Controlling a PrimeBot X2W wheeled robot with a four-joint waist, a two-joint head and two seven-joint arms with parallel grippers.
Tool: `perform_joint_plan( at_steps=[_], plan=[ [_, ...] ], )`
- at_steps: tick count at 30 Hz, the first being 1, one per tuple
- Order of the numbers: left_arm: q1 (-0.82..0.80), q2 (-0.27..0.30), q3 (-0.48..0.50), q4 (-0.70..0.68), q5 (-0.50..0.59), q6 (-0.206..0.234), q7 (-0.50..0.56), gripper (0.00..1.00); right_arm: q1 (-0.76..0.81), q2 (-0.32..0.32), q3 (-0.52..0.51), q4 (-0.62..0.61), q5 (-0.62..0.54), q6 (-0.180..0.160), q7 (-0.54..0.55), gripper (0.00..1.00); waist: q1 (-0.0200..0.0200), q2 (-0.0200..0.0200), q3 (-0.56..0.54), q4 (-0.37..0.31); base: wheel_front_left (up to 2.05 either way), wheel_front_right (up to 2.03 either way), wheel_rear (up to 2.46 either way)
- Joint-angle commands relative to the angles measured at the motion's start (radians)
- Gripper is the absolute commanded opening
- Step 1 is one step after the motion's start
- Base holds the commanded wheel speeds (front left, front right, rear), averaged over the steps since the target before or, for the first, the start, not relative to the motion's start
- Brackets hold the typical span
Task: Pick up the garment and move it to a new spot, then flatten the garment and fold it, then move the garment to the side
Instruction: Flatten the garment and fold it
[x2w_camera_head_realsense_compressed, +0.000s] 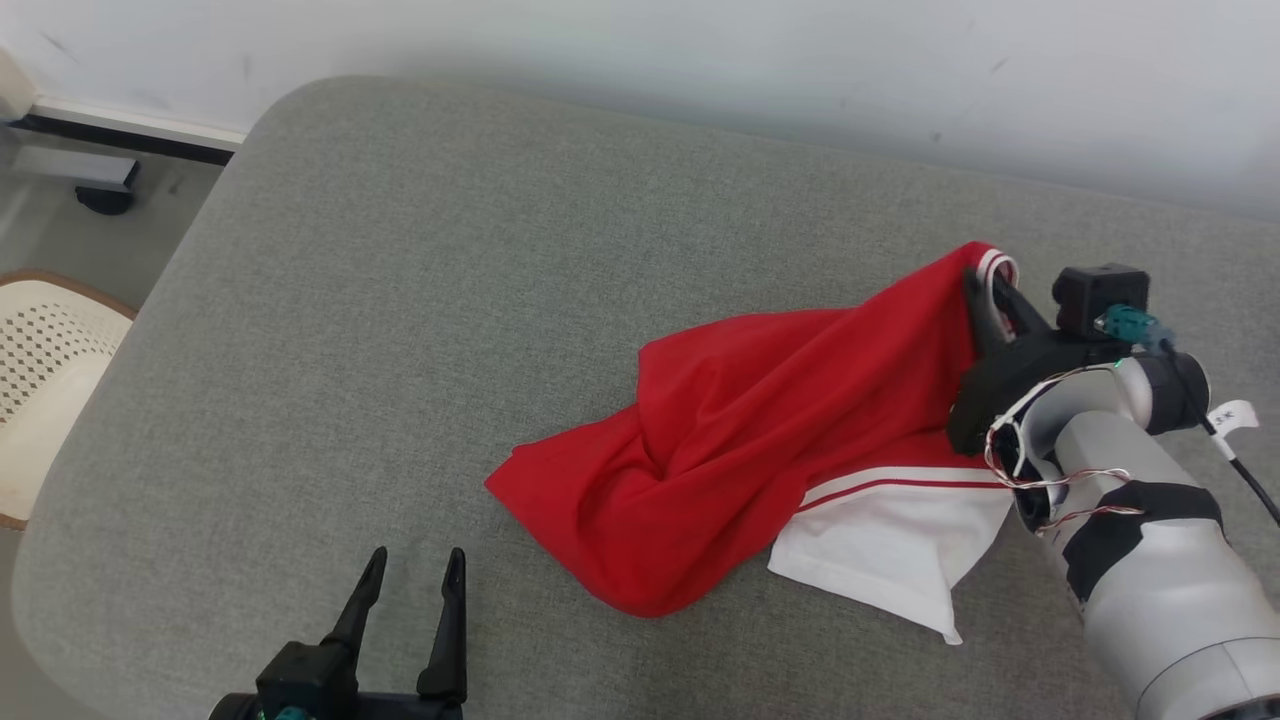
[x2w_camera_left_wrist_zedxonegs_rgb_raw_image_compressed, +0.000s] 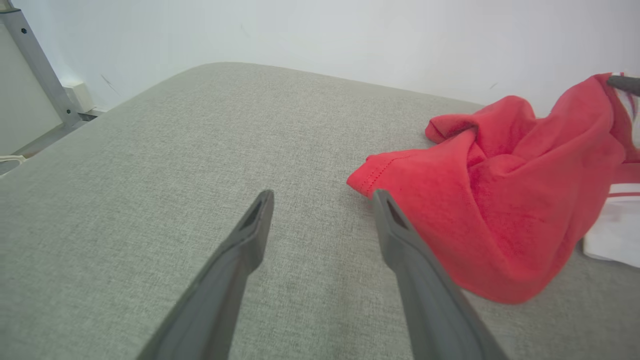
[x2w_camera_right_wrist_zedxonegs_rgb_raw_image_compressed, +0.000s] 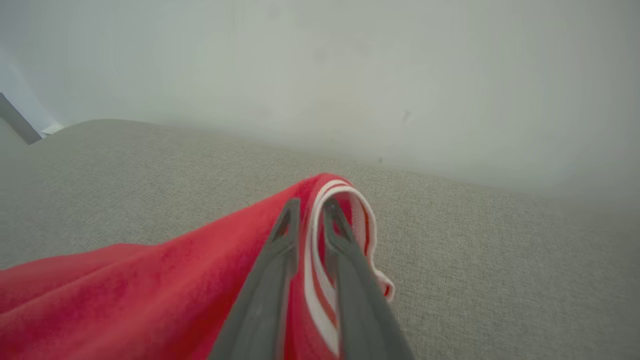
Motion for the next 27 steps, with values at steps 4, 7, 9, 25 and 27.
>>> perform_joint_plan(
  at_steps=[4,7,9,25,27],
  plan=[
    [0.005,-0.001,0.011,0.008,0.009,0.003,-0.003,1.00,0.017,-0.005,-0.004,-0.009,-0.037,-0.002,0.000,1.00,-0.0002,-0.0001,-0.021,-0.028,0.00,0.00,0.00],
    [0.019,0.001,0.026,0.009,0.017,0.002,-0.003,1.00,0.058,-0.013,-0.012,-0.059,-0.067,-0.002,0.000,1.00,-0.0002,-0.0001,-0.045,-0.053,0.00,0.00,0.00],
    [0.033,0.000,0.036,0.008,0.023,0.001,-0.003,1.00,0.089,-0.026,-0.035,-0.099,-0.080,-0.002,0.000,1.00,-0.0002,-0.0001,-0.059,-0.069,0.00,0.00,0.00],
    [0.100,0.000,0.092,-0.011,0.041,-0.010,-0.003,1.00,0.621,0.067,-0.110,-0.540,-0.075,-0.002,0.000,1.00,-0.0002,-0.0001,-0.125,-0.113,0.00,0.00,0.00],
    [0.103,0.000,0.097,-0.014,0.045,-0.008,-0.003,1.00,0.661,0.087,-0.116,-0.545,-0.065,-0.002,0.000,1.00,-0.0002,-0.0001,-0.128,-0.113,0.00,0.00,0.00]
  ],
)
